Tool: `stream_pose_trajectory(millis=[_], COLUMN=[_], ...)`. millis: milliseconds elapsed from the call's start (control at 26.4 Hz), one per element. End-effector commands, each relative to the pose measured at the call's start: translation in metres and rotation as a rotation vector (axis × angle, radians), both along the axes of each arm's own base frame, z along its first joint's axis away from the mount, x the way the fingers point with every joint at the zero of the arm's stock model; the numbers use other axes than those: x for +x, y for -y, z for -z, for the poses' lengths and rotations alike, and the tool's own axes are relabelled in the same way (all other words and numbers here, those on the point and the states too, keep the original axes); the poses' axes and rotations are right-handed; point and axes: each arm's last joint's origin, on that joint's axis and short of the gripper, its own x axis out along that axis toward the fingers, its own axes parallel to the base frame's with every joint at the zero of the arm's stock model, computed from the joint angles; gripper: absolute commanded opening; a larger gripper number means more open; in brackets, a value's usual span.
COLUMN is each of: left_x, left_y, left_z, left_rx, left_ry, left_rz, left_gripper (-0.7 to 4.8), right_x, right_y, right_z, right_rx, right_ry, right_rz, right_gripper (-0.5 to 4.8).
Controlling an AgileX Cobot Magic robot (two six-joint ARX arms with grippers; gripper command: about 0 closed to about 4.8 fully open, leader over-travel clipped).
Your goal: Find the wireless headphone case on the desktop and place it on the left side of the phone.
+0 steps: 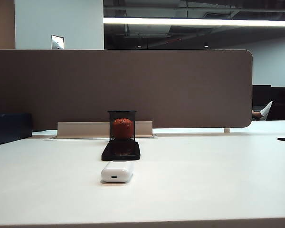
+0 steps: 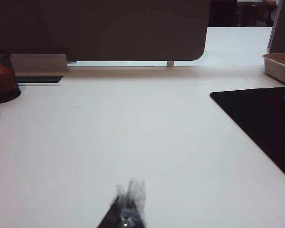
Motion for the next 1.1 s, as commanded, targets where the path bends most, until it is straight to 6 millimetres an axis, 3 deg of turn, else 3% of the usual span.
stream_pose_trajectory(millis=[38, 417, 797, 1100], left_x=[0.0, 0.0, 0.0, 0.0], left_y=[0.0, 0.0, 0.0, 0.0], left_z=[-0.001, -0.001, -0.001, -0.001], left_rx=[0.0, 0.0, 0.0, 0.0], left_ry=[0.007, 0.006, 0.005, 0.006], left_rz=[0.005, 0.006, 0.006, 0.006], left_gripper=[-0.05, -0.05, -0.05, -0.05], right_x=[-0.002, -0.015, -0.055, -0.058], right_y=[-0.001, -0.001, -0.002, -0.003], right_z=[-0.011, -0.049, -0.12, -0.173], right_rx=[0.014, 0.014, 0.015, 0.02], right_ry=[0.04, 0.056, 0.032, -0.077], right_rz=[-0.038, -0.039, -0.039, -0.055], right_gripper=[-0.09, -0.09, -0.09, -0.08])
